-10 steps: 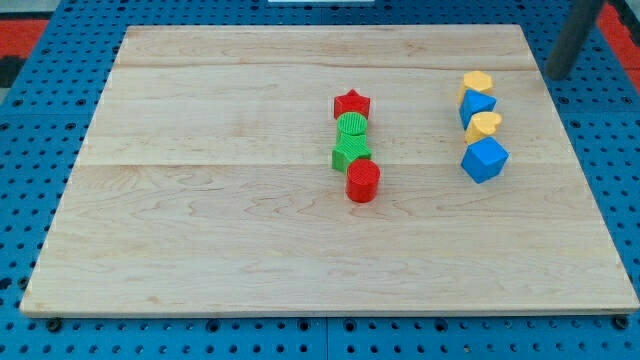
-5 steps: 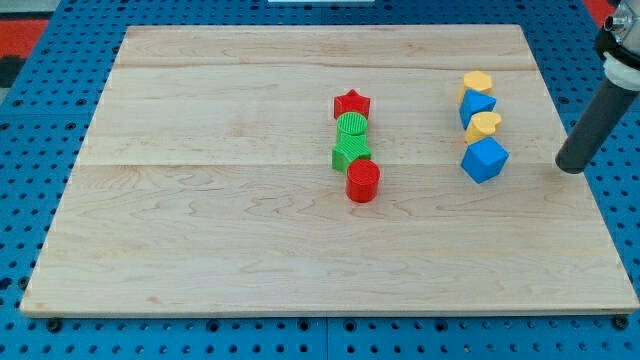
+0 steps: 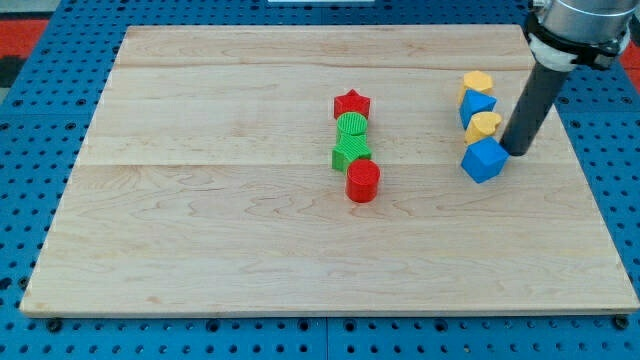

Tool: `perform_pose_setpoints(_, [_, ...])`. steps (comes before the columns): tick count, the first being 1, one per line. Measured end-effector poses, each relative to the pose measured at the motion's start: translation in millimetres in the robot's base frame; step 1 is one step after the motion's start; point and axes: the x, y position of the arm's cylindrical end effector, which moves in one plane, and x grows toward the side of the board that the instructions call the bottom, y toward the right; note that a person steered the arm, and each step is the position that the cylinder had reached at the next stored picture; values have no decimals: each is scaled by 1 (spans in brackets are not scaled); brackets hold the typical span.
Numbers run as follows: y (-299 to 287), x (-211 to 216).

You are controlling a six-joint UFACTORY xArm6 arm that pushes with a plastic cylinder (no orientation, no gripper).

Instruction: Separate blue cube from yellow heart

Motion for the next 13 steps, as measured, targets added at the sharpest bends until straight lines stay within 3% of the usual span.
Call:
perform_pose_setpoints(2, [-32,8])
perform_pose_setpoints(8, [-22,93])
perform_pose_setpoints(13, [-53,66])
